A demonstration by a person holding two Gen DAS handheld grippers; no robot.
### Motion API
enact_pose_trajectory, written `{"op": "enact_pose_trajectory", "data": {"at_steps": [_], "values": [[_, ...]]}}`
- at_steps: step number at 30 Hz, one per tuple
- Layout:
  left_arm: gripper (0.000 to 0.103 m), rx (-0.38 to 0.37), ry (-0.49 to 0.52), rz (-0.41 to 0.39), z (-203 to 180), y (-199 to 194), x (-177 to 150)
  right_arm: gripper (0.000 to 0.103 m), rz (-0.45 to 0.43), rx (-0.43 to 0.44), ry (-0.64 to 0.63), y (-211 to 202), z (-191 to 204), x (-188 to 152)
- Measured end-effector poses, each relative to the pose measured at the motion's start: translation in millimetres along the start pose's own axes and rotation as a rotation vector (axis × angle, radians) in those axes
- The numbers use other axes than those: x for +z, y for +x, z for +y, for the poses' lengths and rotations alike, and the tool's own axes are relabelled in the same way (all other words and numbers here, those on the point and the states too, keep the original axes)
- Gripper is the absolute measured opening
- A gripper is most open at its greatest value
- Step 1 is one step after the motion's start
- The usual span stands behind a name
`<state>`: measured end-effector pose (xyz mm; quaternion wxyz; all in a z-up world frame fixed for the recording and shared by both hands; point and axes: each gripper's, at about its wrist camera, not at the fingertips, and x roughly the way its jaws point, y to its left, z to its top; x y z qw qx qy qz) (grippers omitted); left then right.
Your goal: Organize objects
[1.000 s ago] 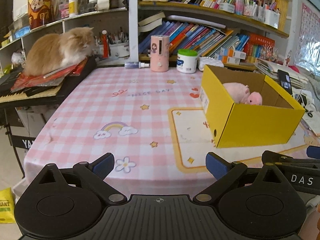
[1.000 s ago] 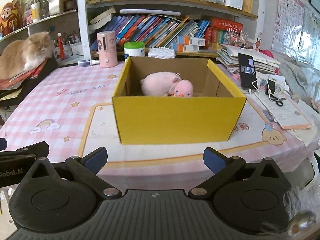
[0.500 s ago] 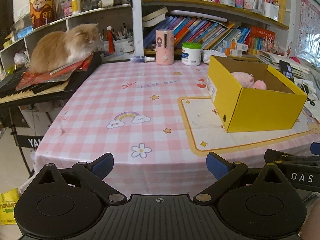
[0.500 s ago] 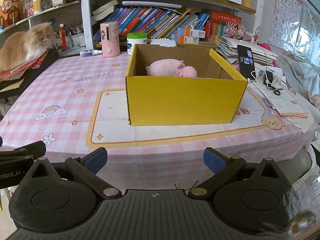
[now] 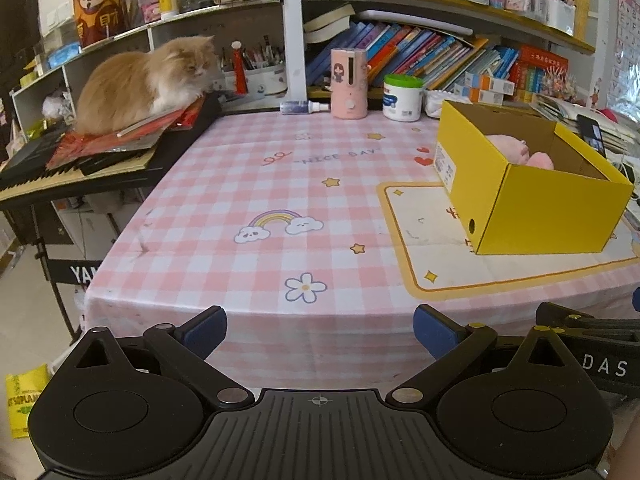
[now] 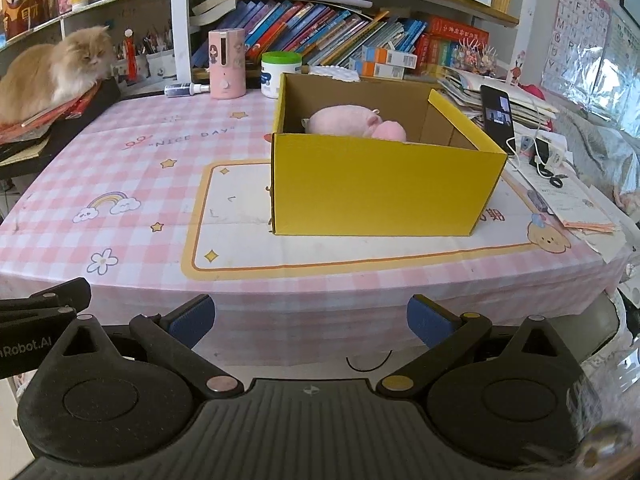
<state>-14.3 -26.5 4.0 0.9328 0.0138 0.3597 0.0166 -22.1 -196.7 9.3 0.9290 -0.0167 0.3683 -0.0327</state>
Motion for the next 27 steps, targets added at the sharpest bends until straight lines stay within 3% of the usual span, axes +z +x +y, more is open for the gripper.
{"op": "enact_pose_trajectory", "data": {"at_steps": [27], "values": [[0.101,0.018,0.0,0.028,1.0,3.7,1.5,0.103,0.036,-0.023,0.007,4.1,8.2,-2.3]]}}
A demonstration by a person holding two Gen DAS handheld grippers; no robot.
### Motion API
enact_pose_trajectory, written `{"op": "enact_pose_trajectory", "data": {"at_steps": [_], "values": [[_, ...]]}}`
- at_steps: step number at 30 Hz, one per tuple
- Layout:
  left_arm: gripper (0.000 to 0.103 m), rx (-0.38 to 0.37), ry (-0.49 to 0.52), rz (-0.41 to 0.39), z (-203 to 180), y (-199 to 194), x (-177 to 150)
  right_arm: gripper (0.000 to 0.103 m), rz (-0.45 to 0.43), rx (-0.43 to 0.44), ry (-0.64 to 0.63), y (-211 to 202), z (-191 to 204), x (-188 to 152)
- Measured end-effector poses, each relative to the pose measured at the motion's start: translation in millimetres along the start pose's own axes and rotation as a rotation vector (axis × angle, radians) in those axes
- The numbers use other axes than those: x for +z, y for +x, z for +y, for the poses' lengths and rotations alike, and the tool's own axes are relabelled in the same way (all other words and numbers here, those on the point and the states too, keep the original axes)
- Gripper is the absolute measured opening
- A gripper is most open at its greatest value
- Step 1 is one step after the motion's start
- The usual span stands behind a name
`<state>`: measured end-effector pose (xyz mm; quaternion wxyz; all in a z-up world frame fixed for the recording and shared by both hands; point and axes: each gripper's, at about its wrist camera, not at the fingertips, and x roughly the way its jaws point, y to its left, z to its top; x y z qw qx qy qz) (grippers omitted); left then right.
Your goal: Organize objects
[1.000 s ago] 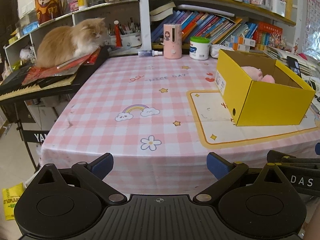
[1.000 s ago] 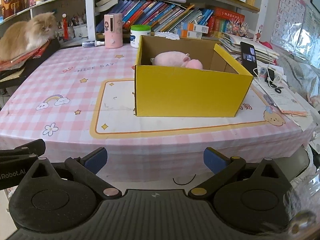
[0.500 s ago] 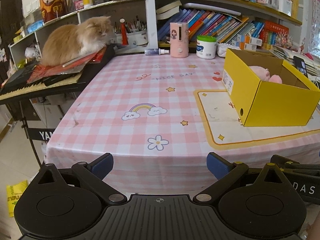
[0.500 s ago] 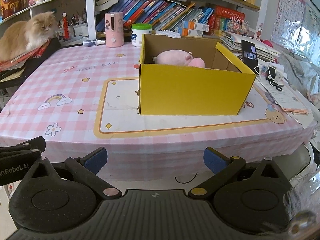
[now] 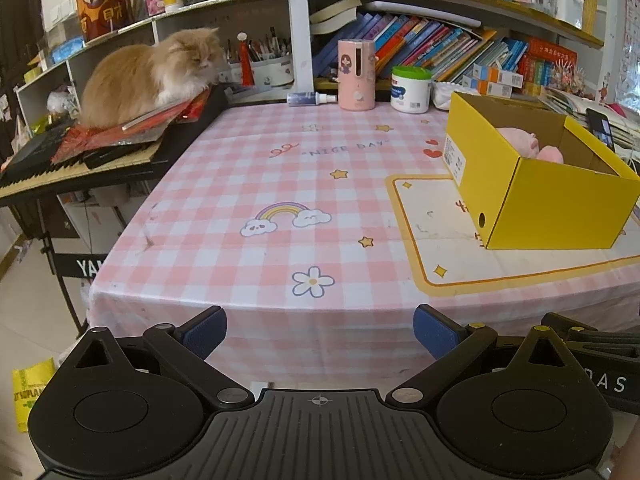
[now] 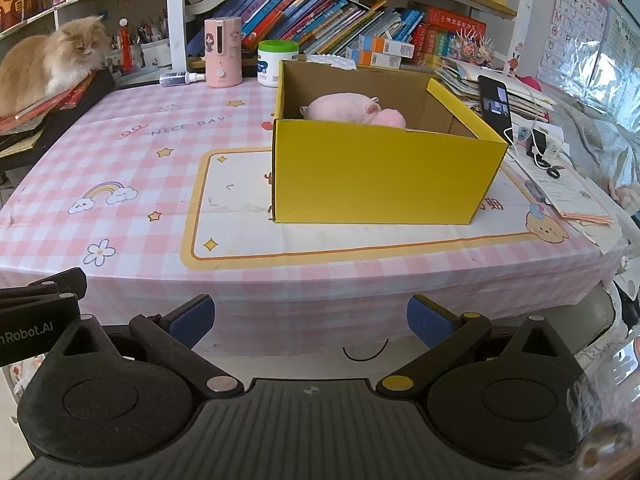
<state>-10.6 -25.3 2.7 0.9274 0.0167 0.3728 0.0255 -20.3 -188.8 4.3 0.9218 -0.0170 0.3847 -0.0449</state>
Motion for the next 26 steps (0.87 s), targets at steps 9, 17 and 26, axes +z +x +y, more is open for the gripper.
{"op": "enact_pose_trajectory", "data": {"at_steps": [9,17,26], "values": [[0.101,-0.003,-0.01,0.014,-0.3,1.8,0.5,0.103,-0.002,-0.004,-0.005,0.3,-1.0,0.2],[0.103,0.013,-0.009,0.013,-1.7,2.6,-0.1,0.103,-0.002,-0.004,-0.005,1.3,-2.2,-0.2],[0.103,0.016,-0.009,0.021,-2.1,4.0,-0.5,0.103,0.006,-0.003,-0.007,2.7,-1.9,-0.8]]}}
